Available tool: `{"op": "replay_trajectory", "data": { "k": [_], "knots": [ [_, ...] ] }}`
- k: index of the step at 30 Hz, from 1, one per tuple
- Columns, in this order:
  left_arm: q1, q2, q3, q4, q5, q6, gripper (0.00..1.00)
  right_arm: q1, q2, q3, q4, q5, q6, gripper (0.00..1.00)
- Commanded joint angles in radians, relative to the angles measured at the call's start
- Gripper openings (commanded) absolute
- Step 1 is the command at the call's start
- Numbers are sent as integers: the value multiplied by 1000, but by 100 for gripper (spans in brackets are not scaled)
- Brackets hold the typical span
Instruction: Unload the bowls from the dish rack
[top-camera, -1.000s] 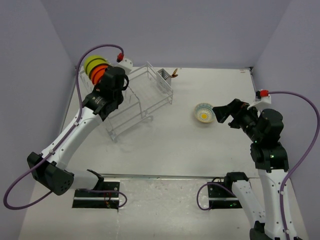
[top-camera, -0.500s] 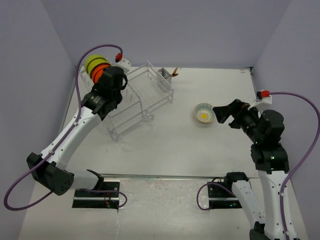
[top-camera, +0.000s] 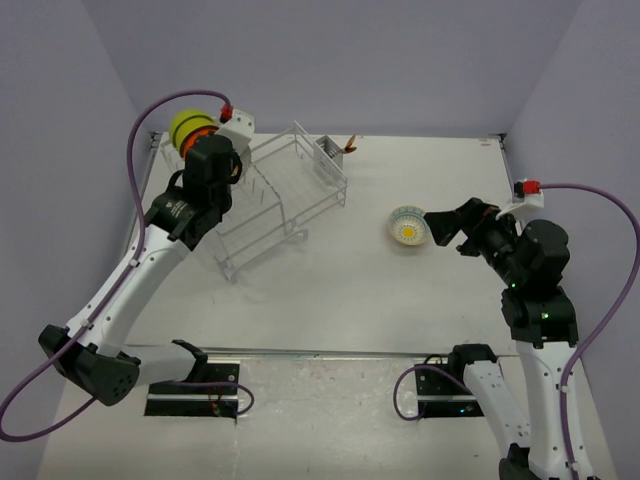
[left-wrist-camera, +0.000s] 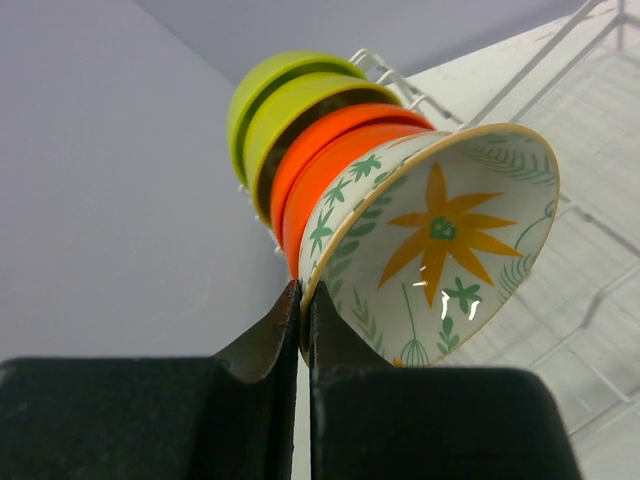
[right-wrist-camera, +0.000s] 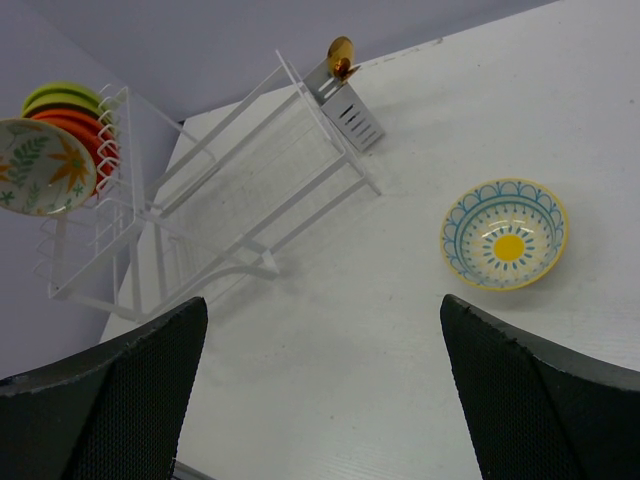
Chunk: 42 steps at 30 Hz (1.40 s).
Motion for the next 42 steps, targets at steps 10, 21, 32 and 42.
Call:
{"op": "replay_trajectory", "data": {
  "k": [10, 21, 32, 42],
  "knots": [
    [-10, -47, 56, -12, 147, -158, 0, -4, 10, 7, 67, -87, 25, 99],
    [-10, -71, 121, -137, 224, -376, 0, 257, 223, 115, 134, 8, 38, 99],
    [-10, -116, 193, -243, 266, -517, 0, 618, 513, 329, 199, 189, 6, 99],
    [-15, -114, 138, -129, 630, -660, 0, 815, 789, 621, 93, 590, -25, 92]
  ]
}}
